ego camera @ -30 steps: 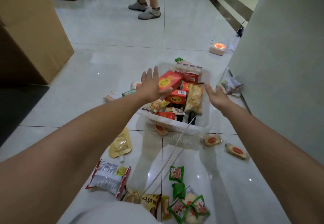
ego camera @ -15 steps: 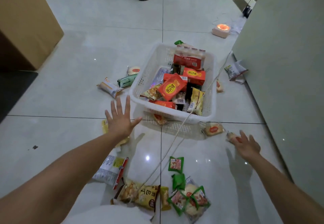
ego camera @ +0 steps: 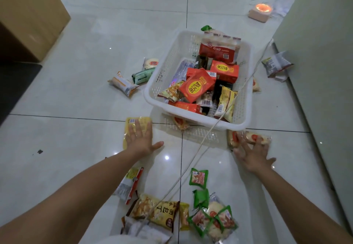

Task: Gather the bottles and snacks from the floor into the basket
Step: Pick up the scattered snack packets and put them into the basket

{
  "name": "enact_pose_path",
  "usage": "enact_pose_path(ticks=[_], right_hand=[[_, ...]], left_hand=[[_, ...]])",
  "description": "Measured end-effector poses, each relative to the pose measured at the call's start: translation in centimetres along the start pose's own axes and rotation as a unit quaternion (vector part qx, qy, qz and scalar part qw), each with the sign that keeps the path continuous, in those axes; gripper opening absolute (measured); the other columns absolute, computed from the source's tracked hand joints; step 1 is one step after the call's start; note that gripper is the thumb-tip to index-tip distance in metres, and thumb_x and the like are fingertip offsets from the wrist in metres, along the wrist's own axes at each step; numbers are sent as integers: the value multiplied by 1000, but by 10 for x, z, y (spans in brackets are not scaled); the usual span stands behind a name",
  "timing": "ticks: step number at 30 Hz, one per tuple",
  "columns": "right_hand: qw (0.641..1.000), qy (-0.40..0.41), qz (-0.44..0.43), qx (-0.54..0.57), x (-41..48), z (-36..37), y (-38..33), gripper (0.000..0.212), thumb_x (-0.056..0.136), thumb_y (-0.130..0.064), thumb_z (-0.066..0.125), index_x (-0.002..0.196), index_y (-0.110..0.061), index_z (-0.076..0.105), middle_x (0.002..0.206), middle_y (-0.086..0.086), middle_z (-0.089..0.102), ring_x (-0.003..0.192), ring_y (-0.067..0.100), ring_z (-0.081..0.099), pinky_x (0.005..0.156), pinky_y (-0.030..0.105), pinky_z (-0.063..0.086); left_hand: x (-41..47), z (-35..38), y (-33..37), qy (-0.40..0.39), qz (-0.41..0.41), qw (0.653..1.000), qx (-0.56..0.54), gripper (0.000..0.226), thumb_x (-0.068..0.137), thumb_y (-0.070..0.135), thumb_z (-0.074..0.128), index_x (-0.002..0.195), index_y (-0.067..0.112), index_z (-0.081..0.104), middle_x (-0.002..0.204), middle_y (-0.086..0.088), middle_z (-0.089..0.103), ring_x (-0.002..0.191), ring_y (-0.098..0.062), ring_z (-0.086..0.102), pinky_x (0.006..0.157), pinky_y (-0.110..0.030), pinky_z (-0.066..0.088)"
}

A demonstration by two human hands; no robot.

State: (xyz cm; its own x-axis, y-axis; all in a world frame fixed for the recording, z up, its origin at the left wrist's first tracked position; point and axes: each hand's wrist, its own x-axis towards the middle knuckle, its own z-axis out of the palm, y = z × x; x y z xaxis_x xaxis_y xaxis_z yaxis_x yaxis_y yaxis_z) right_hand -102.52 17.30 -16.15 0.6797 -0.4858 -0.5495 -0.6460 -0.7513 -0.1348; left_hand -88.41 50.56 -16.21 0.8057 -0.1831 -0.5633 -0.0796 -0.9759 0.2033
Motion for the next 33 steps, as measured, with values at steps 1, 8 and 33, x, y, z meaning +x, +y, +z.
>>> enact_pose_path(ticks=[1,8,33], right_hand=[[1000,2,-8,-8,-1,3,-4,60,90,-65,27,141,-57,-3,157,5,-24,144,36,-18,106,70,7],[997,27,-67,-42,-19,16,-3,59,90,-65,25,143,-55,0,156,4,-25,143,33,-22,107,69,1],[991,68,-100,-58,-50,25,5,63,87,-67,12,136,-41,41,140,8,29,139,25,13,113,61,10]], left_hand=[[1,2,6,-5,14,1000,6,98,83,71,42,147,33,-22,150,-16,-37,139,-40,-30,113,-57,-7],[-1,17,41,-24,93,992,76,98,82,74,40,147,34,-22,146,-18,-42,136,-42,-33,113,-57,-9],[4,-11,64,26,242,940,239,75,95,61,26,151,27,-9,160,-7,-12,146,-29,-17,119,-48,-8]])
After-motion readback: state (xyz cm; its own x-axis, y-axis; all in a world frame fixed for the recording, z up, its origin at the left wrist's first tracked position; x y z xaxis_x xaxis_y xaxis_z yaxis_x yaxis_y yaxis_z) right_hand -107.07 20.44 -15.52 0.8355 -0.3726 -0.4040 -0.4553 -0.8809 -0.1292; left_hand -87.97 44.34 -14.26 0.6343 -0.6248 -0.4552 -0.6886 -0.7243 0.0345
